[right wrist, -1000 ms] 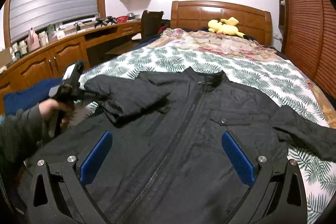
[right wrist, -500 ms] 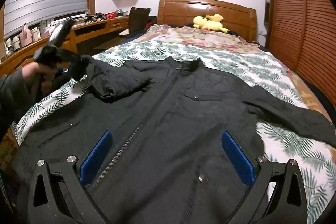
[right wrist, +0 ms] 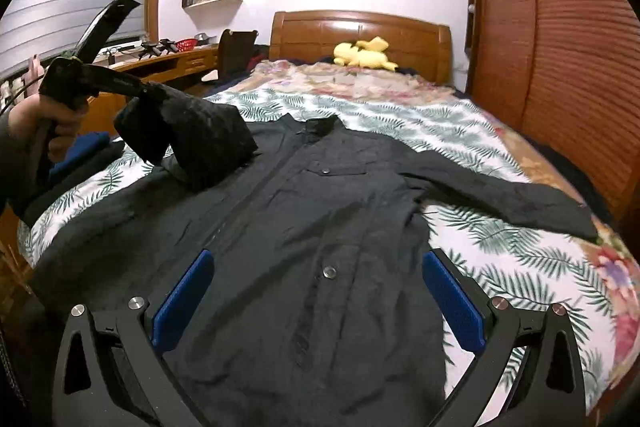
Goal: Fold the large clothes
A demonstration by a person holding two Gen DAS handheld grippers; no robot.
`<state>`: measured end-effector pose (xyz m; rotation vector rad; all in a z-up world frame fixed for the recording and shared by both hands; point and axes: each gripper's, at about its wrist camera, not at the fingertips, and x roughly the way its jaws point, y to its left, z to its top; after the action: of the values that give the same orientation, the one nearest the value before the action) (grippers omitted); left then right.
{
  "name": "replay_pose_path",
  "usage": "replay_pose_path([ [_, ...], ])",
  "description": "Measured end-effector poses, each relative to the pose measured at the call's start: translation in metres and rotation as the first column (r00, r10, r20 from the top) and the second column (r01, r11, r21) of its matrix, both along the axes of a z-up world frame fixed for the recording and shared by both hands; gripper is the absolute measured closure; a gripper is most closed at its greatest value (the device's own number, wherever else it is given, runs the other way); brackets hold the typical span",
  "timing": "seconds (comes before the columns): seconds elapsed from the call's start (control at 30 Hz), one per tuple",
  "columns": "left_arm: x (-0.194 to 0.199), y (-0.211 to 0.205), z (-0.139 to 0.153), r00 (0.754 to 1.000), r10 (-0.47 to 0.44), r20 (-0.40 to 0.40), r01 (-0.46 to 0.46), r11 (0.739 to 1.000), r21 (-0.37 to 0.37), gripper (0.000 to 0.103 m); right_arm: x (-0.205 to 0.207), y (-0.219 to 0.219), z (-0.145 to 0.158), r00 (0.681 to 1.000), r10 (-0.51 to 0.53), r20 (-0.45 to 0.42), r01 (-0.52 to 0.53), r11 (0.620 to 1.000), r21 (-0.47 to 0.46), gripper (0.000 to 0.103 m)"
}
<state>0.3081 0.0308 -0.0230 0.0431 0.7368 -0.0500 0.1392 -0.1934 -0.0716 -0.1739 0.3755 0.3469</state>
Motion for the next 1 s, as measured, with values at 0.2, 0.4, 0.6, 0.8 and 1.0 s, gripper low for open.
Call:
replay_pose_path([
  [0.2, -0.033, 0.0, -0.024, 1.0, -0.023, -0.007, 0.022, 0.998, -0.058, 0.08, -0.008, 0.01, -0.002, 0.999, 0.031, -0.012, -0.032, 0.999, -0.011, 0.0],
  [0.4, -0.078, 0.017, -0.034, 0.995, -0.007, 0.1, 0.017, 0.995, -0.101, 0.028, 0.001, 0.025, -0.001, 0.998, 0.054, -0.019, -0.054, 0.998, -0.015, 0.0],
  [0.6, -0.112, 0.049, -0.039, 0.99, 0.029, 0.138, -0.013, 0.993, -0.117, 0.028, 0.02, 0.059, 0.002, 0.987, 0.142, -0.074, -0.142, 0.99, -0.004, 0.0],
  [0.8, -0.137, 0.088, -0.03, 0.98, 0.085, 0.18, -0.066, 0.991, -0.113, 0.028, 0.038, 0.098, 0.013, 0.975, 0.212, -0.063, -0.214, 0.976, -0.037, 0.0],
  [1.0, -0.16, 0.113, -0.027, 0.974, 0.117, 0.194, -0.093, 0.988, -0.127, 0.028, 0.071, 0.139, 0.007, 0.958, 0.275, -0.085, -0.283, 0.955, -0.094, 0.003],
])
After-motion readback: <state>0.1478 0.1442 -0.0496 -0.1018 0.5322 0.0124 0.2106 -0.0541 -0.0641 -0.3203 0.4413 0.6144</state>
